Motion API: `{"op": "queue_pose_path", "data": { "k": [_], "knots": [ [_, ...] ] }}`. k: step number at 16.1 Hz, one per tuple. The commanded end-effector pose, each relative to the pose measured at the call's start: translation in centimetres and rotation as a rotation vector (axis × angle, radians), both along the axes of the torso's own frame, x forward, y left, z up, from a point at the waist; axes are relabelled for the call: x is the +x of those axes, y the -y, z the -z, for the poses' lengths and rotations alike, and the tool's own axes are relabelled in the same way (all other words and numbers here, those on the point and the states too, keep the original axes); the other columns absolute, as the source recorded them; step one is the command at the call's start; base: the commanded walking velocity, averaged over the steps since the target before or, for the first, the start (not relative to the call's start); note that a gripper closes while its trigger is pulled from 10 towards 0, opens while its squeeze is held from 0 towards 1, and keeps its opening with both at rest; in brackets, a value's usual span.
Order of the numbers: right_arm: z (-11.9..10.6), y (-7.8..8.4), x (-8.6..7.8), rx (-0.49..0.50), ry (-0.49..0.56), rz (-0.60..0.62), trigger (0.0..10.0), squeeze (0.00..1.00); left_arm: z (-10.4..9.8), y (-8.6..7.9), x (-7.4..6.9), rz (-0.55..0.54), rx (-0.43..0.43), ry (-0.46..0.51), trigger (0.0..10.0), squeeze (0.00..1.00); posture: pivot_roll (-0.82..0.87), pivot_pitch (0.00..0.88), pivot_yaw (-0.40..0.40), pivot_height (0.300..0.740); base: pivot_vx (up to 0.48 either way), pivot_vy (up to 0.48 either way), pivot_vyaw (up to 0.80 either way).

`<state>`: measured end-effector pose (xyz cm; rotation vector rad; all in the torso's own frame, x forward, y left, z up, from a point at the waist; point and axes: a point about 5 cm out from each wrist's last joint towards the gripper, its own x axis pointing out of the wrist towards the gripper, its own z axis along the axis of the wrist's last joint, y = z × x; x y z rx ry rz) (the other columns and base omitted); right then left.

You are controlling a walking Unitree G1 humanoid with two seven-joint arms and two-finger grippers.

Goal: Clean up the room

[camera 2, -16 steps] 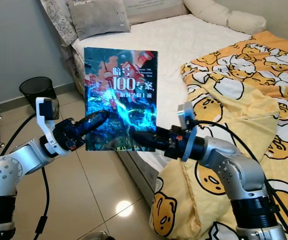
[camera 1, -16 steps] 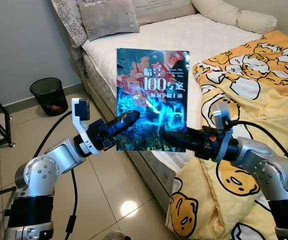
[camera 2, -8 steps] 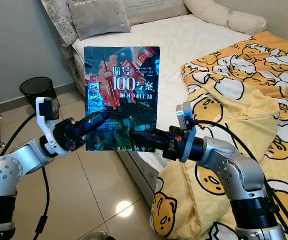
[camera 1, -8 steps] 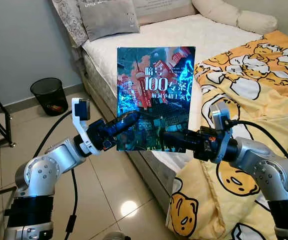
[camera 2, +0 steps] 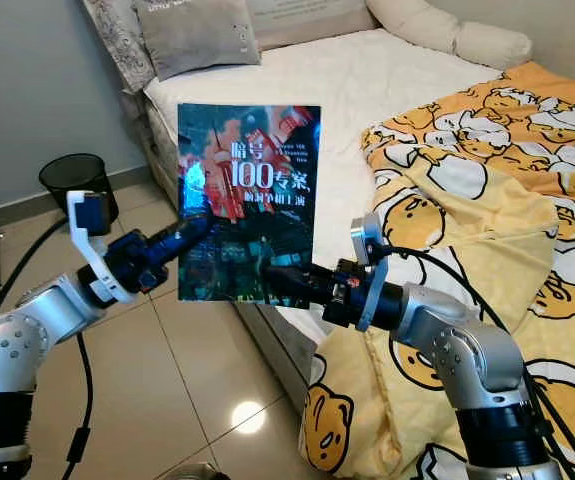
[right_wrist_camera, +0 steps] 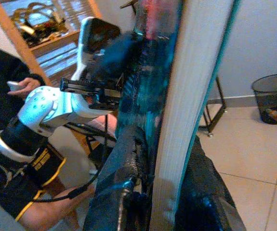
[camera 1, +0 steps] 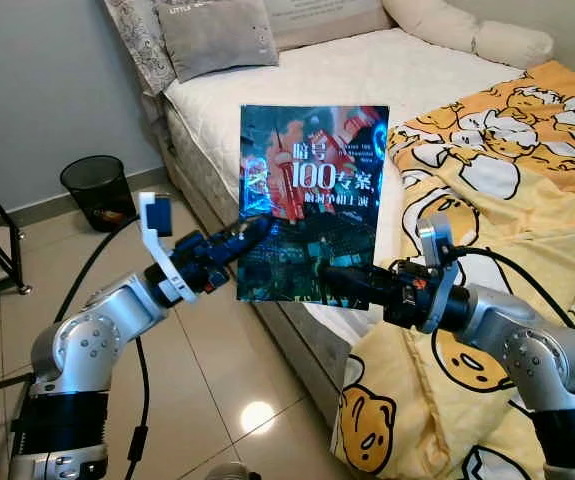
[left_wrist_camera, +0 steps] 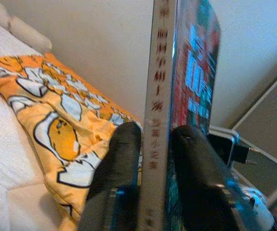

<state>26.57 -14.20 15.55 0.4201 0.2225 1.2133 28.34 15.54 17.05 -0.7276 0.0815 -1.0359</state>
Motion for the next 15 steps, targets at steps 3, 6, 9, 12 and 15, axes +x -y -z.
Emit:
{"op": "queue_pose_path", "data": {
  "k": [3, 6, 9, 12, 15],
  "knots": [
    [-0.7, 0.8, -0.4, 0.061, 0.025, 0.055, 0.0, 0.0, -0.4, -1.9, 0.1, -0.106, -0.014, 0.03, 10.0, 1.0, -0.01, 0.0, 0.014, 0.74, 0.0, 0.0, 0.0],
    [0.2, 1.8, -0.2, 0.053, 0.028, 0.215, 0.0, 0.0, 0.5, -4.1, 0.1, -0.288, 0.088, 0.018, 10.0, 1.0, 0.02, 0.0, -0.005, 0.74, 0.0, 0.0, 0.0],
    [1.1, 2.9, 0.9, -0.03, 0.047, 0.436, 0.0, 0.0, 1.8, -5.8, 0.6, -0.483, 0.301, -0.003, 10.0, 1.0, 0.0, 0.0, 0.003, 0.74, 0.0, 0.0, 0.0],
    [2.8, 3.3, 3.3, -0.135, -0.013, 0.73, 0.0, 0.0, 2.3, -4.7, 1.5, -0.614, 0.485, 0.028, 10.0, 1.0, -0.01, 0.0, 0.014, 0.74, 0.0, 0.0, 0.0],
    [5.6, 2.7, 4.7, -0.262, -0.133, 1.068, 10.0, 0.0, 4.1, -2.7, 2.5, -0.746, 0.777, 0.07, 10.0, 1.0, 0.01, 0.0, -0.014, 0.74, 0.0, 0.0, 0.0]
  ]
}}
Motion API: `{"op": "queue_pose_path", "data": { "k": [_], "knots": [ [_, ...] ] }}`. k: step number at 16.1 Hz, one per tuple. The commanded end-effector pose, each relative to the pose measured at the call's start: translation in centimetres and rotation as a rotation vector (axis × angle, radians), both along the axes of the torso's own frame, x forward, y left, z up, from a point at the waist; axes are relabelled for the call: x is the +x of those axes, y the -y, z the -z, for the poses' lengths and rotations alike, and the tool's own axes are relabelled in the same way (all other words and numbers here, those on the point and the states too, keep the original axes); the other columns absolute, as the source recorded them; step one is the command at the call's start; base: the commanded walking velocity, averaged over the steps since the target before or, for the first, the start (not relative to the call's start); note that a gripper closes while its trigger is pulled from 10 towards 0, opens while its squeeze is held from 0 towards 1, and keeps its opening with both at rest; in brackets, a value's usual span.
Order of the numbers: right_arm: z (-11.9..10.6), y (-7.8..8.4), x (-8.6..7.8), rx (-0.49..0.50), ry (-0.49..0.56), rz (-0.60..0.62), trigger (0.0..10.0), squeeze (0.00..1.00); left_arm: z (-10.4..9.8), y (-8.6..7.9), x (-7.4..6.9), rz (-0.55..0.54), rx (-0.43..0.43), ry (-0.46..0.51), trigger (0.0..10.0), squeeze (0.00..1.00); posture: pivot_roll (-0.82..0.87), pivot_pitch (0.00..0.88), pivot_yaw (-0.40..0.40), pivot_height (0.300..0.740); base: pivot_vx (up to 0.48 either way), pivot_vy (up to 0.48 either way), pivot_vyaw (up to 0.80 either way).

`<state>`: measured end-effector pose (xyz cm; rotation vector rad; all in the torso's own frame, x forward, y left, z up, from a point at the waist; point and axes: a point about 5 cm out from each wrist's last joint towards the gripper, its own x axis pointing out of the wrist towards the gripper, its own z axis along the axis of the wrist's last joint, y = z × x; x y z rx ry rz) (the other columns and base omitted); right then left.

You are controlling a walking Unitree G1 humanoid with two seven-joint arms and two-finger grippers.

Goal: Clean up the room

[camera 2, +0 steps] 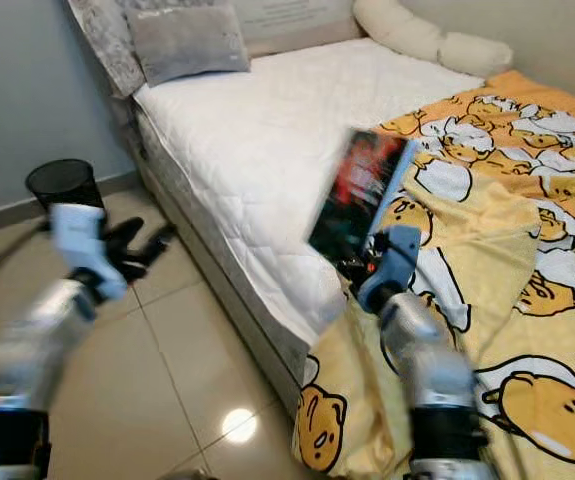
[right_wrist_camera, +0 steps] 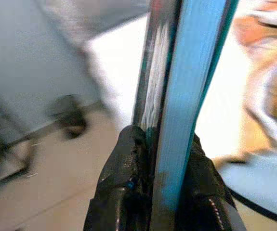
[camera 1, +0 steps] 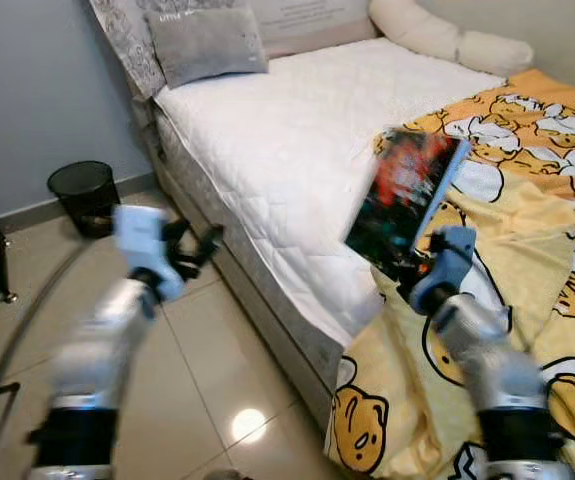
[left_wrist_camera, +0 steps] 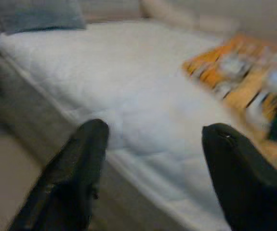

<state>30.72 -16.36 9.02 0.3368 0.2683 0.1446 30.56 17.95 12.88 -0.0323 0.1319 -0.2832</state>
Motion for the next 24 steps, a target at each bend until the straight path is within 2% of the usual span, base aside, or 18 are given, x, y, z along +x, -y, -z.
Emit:
{"op": "queue_pose_path", "data": {
  "k": [1, 2, 3, 4, 5, 6, 8, 10, 11, 13, 15, 17, 24],
  "knots": [
    [-0.9, 0.5, 0.5, -0.026, 0.043, 0.044, 10.0, 0.0, -0.1, -0.3, 0.2, -0.026, 0.052, 0.01, 10.0, 1.0, 0.01, 0.0, -0.014, 0.74, 0.0, 0.0, 0.0],
    [-0.6, -0.4, 0.6, -0.078, 0.041, 0.038, 10.0, 0.0, 0.4, -0.3, 0.4, -0.053, 0.081, -0.004, 10.0, 0.48, 0.02, 0.0, -0.019, 0.74, 0.0, 0.0, 0.0],
    [-0.4, -1.8, 0.8, -0.24, 0.053, 0.01, 10.0, 0.0, 0.5, 0.1, 0.6, -0.038, 0.162, 0.032, 10.0, 0.0, 0.01, 0.0, -0.014, 0.74, 0.0, 0.0, 0.0],
    [-0.6, -1.2, 1.3, -0.289, 0.071, 0.095, 10.0, 0.0, 0.3, 0.3, 0.8, -0.041, 0.194, 0.058, 10.0, 0.0, 0.02, 0.0, -0.016, 0.74, 0.0, 0.0, -0.8],
    [-0.7, -0.8, 1.6, -0.265, 0.069, 0.159, 10.0, 0.0, 0.2, 0.4, 1.0, -0.054, 0.198, 0.066, 10.0, 0.0, 0.01, 0.0, -0.015, 0.74, 0.0, 0.0, -0.8],
    [-1.1, -0.9, 1.8, -0.191, 0.094, 0.137, 10.0, 0.0, 0.3, 0.4, 1.1, -0.077, 0.204, 0.075, 10.0, 0.0, 0.01, 0.0, -0.008, 0.74, 0.0, 0.0, -0.8],
    [-1.3, -0.5, 2.0, -0.134, 0.112, 0.179, 10.0, 0.0, 0.5, 0.6, 1.2, -0.08, 0.251, 0.098, 10.0, 0.0, 0.0, 0.0, 0.004, 0.74, 0.0, 0.0, -0.8],
    [-1.7, -0.5, 2.0, -0.147, 0.147, 0.21, 10.0, 0.0, 0.6, 1.1, 1.2, -0.018, 0.235, 0.091, 10.0, 0.0, 0.01, 0.0, -0.008, 0.74, 0.0, 0.0, -0.8],
    [-1.9, -1.1, 2.2, -0.123, 0.171, 0.186, 10.0, 0.0, 0.5, 1.2, 1.1, -0.017, 0.214, 0.092, 10.0, 0.0, 0.01, 0.0, -0.006, 0.74, 0.0, 0.0, -0.8],
    [-1.7, -1.2, 2.4, -0.162, 0.167, 0.224, 10.0, 0.0, 0.3, 1.2, 1.3, -0.028, 0.219, 0.111, 10.0, 0.0, 0.0, 0.0, -0.001, 0.74, 0.0, 0.12, -0.8],
    [-1.0, -1.5, 2.4, -0.206, 0.135, 0.204, 10.0, 0.0, 0.3, 1.0, 1.6, -0.052, 0.226, 0.118, 10.0, 0.0, 0.0, 0.0, 0.002, 0.74, 0.0, 0.281, -0.8],
    [-0.1, -1.2, 2.2, -0.145, 0.073, 0.243, 10.0, 0.0, 0.5, 0.9, 1.7, -0.061, 0.222, 0.113, 10.0, 0.0, 0.0, 0.0, 0.002, 0.74, 0.0, 0.283, -0.8],
    [-0.5, -1.2, 2.6, -0.157, 0.091, 0.224, 10.0, 0.0, 0.6, 0.6, 2.0, -0.075, 0.218, 0.105, 10.0, 0.0, -0.01, 0.0, 0.008, 0.74, 0.0, 0.294, -0.8]
  ]
}}
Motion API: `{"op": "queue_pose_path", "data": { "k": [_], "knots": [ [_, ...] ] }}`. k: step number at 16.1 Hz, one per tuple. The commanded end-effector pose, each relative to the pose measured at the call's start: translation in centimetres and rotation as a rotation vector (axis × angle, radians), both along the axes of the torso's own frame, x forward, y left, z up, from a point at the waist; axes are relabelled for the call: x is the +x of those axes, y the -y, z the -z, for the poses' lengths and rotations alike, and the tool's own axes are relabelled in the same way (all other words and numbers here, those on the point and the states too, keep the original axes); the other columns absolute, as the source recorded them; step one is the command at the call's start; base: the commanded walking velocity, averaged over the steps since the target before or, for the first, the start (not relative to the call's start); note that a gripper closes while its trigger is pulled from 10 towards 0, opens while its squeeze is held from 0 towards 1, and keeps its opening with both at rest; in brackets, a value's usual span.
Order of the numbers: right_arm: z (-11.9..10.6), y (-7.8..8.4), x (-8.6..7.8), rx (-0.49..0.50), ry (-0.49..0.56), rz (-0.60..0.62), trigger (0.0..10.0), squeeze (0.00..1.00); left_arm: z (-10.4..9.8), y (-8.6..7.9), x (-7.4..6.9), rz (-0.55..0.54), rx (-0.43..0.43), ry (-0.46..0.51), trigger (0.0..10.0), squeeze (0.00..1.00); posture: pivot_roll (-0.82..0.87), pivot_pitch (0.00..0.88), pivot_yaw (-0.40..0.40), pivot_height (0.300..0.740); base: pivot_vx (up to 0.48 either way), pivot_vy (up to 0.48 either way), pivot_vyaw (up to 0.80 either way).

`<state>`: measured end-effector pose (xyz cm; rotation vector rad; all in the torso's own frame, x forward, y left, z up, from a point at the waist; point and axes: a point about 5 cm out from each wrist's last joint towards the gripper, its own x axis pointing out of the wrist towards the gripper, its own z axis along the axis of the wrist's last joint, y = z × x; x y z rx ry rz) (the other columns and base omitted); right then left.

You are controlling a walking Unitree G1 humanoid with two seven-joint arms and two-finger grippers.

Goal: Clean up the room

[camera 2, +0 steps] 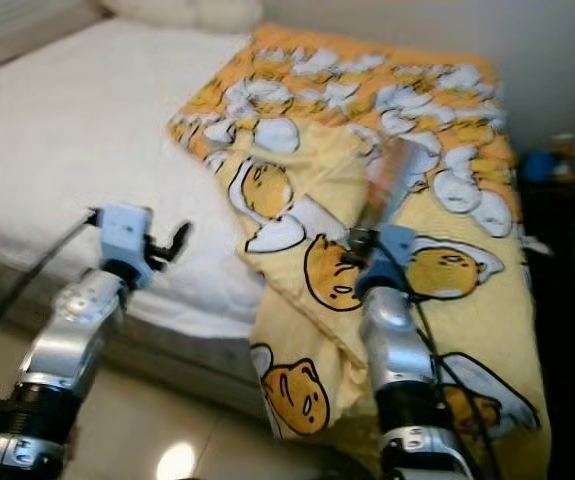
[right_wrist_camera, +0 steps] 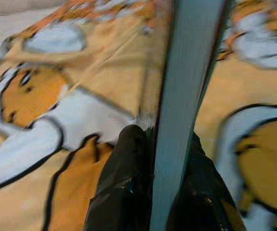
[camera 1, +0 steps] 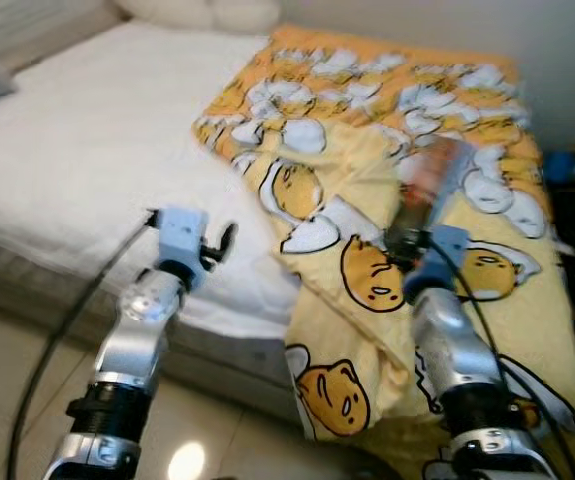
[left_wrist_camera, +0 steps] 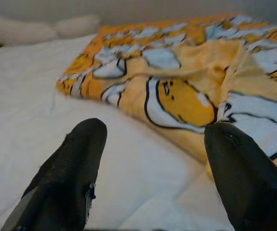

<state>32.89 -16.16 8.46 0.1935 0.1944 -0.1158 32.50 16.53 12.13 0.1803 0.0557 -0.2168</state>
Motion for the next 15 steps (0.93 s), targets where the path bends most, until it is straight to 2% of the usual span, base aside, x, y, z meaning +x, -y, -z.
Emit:
{"op": "queue_pose_path", "data": {
  "k": [1, 12, 15],
  "knots": [
    [-1.1, -1.0, 0.4, 0.007, 0.05, -0.03, 10.0, 0.0, -0.1, -1.0, 0.1, -0.027, 0.016, 0.003, 10.0, 0.0, -0.01, 0.0, 0.008, 0.74, 0.0, 0.33, -0.8],
    [-1.1, -1.6, 0.6, 0.021, 0.05, -0.046, 10.0, 0.0, -0.1, -2.0, 0.3, -0.041, 0.046, -0.01, 10.0, 0.0, 0.01, 0.0, 0.008, 0.74, 0.0, 0.345, -0.8],
    [-1.3, -1.8, 0.8, 0.016, 0.058, -0.057, 10.0, 0.0, 0.0, -2.0, 0.5, -0.045, 0.053, -0.021, 10.0, 0.0, 0.01, 0.0, 0.006, 0.74, 0.0, 0.378, -0.19]
  ]
}}
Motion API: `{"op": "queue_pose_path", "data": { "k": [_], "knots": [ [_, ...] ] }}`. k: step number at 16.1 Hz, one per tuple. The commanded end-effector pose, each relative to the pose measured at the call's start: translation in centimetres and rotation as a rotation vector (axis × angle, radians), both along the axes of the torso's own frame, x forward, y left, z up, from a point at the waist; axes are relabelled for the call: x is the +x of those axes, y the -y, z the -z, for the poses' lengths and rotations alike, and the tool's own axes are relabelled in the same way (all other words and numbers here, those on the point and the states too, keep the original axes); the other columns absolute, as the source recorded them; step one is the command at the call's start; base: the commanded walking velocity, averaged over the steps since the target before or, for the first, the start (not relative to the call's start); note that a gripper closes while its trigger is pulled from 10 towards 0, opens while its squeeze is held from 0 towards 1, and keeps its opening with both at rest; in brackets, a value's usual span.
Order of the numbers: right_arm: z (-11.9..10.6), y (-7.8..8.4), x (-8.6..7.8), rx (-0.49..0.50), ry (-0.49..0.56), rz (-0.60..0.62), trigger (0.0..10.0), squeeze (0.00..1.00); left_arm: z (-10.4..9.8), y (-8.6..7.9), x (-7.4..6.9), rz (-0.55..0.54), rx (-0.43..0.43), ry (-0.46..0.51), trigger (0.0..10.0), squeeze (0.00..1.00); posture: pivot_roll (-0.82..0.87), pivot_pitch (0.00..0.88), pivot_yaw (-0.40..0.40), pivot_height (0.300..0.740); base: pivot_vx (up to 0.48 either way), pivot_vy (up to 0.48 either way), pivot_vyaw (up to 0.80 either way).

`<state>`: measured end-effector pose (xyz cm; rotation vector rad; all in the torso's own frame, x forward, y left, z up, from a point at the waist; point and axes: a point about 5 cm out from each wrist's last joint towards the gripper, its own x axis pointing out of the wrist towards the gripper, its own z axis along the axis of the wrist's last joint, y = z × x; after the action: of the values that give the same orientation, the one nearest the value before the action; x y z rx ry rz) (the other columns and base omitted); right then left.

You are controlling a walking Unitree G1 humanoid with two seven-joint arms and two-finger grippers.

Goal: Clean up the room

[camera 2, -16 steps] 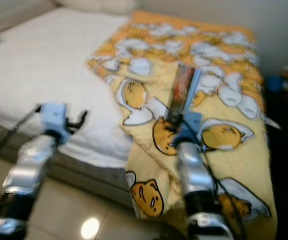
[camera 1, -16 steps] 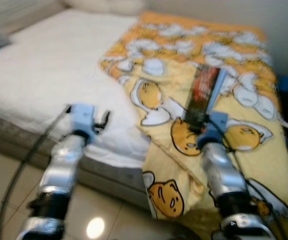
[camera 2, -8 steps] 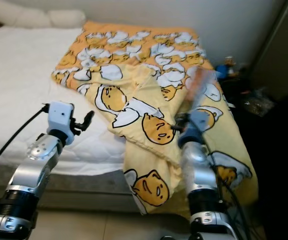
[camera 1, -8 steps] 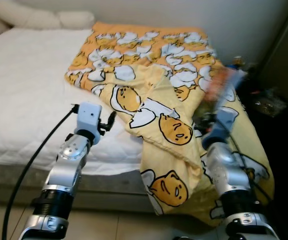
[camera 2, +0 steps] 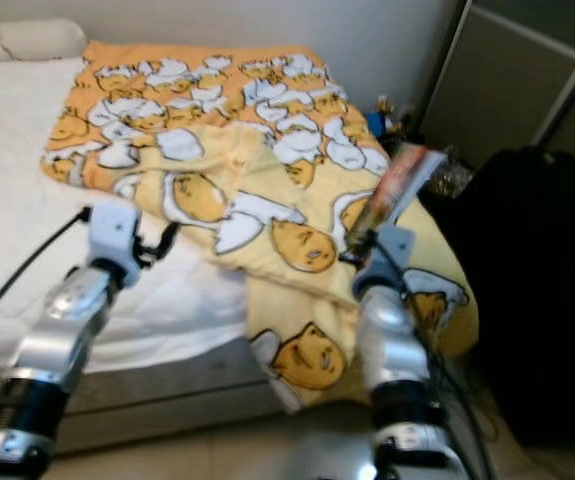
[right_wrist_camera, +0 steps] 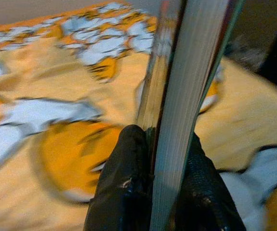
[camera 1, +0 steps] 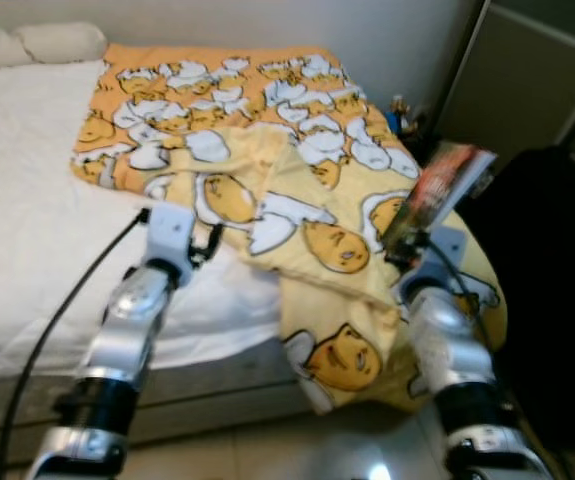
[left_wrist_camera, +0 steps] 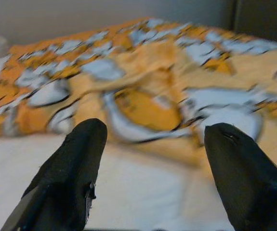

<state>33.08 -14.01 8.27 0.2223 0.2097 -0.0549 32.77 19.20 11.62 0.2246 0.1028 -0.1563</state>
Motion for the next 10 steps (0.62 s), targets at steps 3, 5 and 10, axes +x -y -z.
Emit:
{"op": "queue_pose_path", "data": {
  "k": [3, 5, 10],
  "knots": [
    [-1.79, 0.41, 1.04, -0.03, 0.066, -0.004, 10.0, 0.0, -0.65, 0.92, 0.58, 0.02, 0.001, 0.018, 10.0, 0.0, 0.01, 0.0, -0.001, 0.74, 0.0, 0.384, 0.0],
    [-1.95, 0.56, 1.19, -0.038, 0.068, -0.011, 10.0, 0.0, -0.73, 1.28, 0.73, 0.023, -0.001, 0.02, 10.0, 0.0, 0.01, 0.0, -0.004, 0.74, 0.0, 0.398, 0.0],
    [-2.06, 0.61, 1.11, -0.029, 0.084, -0.017, 10.0, 0.0, -0.85, 0.8, 0.85, -0.005, -0.021, 0.027, 10.0, 0.0, 0.0, 0.0, 0.0, 0.74, 0.0, 0.397, 0.0]
  ]
}}
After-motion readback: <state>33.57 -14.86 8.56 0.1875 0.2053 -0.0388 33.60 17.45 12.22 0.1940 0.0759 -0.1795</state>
